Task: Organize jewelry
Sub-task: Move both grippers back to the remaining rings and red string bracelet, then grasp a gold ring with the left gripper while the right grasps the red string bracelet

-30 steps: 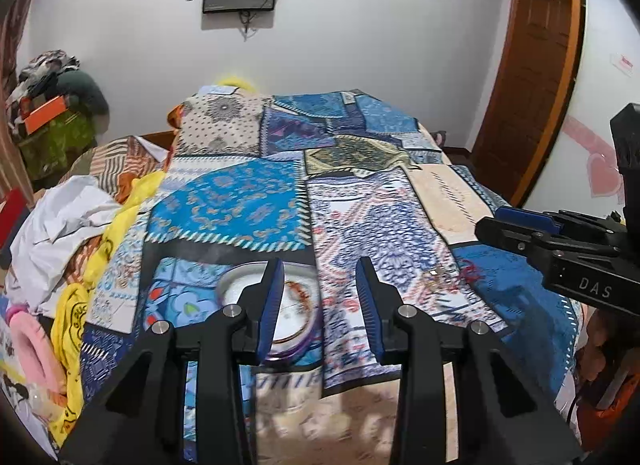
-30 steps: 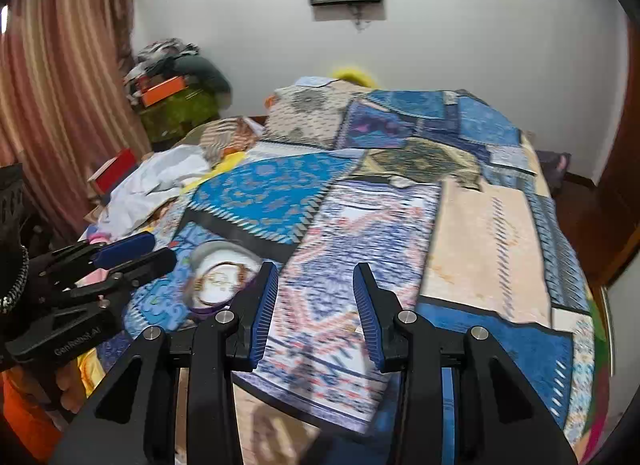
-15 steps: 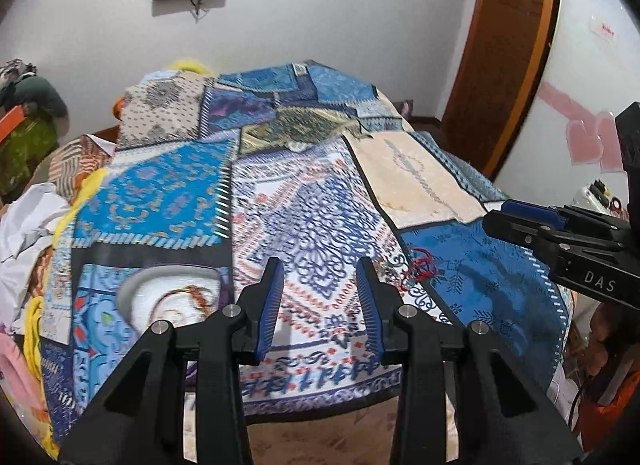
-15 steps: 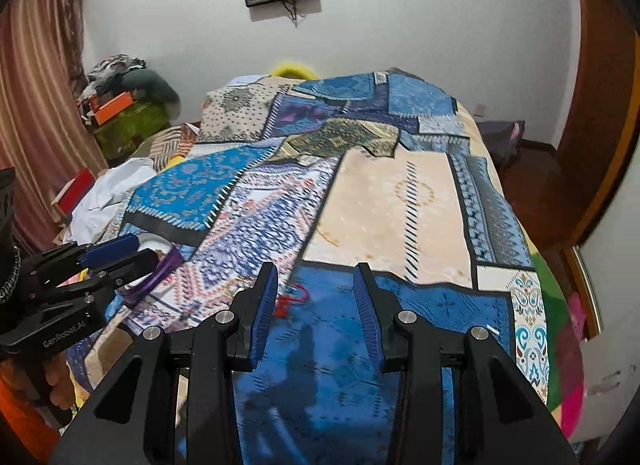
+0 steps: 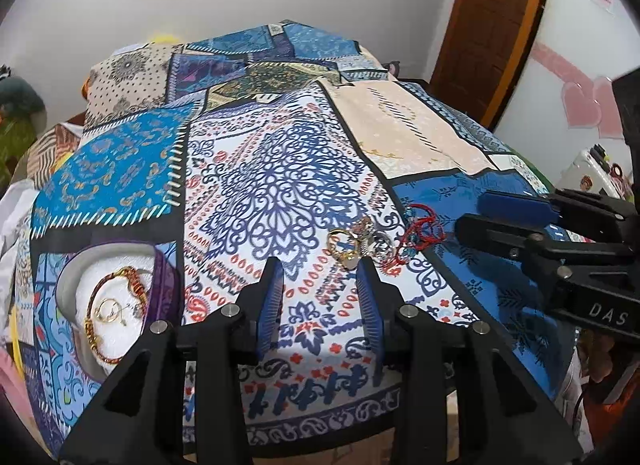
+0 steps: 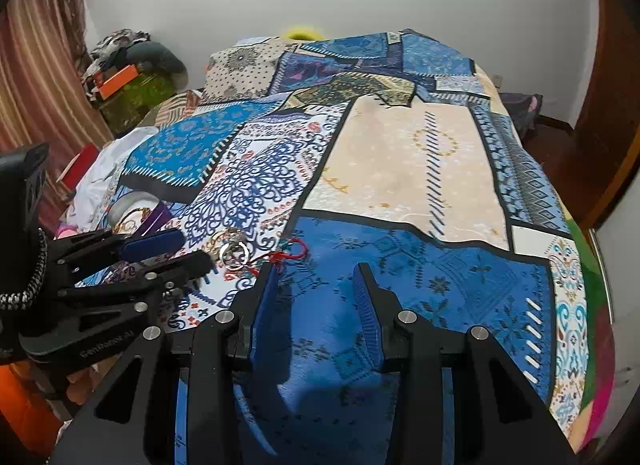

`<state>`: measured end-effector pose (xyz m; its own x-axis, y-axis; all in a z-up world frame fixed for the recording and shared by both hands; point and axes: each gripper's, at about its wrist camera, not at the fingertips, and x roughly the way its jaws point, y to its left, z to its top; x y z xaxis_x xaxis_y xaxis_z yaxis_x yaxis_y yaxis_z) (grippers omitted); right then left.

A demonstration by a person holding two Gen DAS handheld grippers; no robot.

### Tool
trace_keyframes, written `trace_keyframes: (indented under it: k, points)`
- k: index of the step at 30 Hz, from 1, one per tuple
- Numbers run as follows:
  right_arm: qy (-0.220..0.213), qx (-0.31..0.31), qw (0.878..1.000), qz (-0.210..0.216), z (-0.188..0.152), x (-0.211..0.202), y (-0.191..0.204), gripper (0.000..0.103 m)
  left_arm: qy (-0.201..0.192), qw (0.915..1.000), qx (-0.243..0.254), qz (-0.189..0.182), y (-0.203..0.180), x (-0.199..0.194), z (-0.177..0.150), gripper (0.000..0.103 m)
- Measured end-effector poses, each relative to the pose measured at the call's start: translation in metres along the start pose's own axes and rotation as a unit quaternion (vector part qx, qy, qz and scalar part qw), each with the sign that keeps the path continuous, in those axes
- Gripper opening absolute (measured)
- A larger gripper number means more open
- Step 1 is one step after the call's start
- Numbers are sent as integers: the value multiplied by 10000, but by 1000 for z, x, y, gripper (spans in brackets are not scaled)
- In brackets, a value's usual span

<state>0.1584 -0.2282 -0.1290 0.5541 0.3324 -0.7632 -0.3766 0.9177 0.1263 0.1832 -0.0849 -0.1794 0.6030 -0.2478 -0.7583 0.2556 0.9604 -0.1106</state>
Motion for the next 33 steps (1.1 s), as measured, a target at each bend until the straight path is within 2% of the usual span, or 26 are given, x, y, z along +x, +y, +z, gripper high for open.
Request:
trace_keyframes:
  k: [14,20,22,25,33]
  points:
    - [160,-212,9994,227,5,23,8,36,-121,9997,113,-166,-3,10,3,36]
    - [108,-262,9991,300,4,27,10,35,-157,9996,96,-227,-3,12,4,22]
    - [109,-297,9985,442,3,28,12,23,-155,9995,88,-244,-4,13,5,18]
    - [117,-309,9974,638,3,31,15,11,-156,9995,66,-252,-4,13,5,18]
    - [-49,-124,9983,564,4,23,13,4,-188,9995,-53,-262,-1,5,4,18]
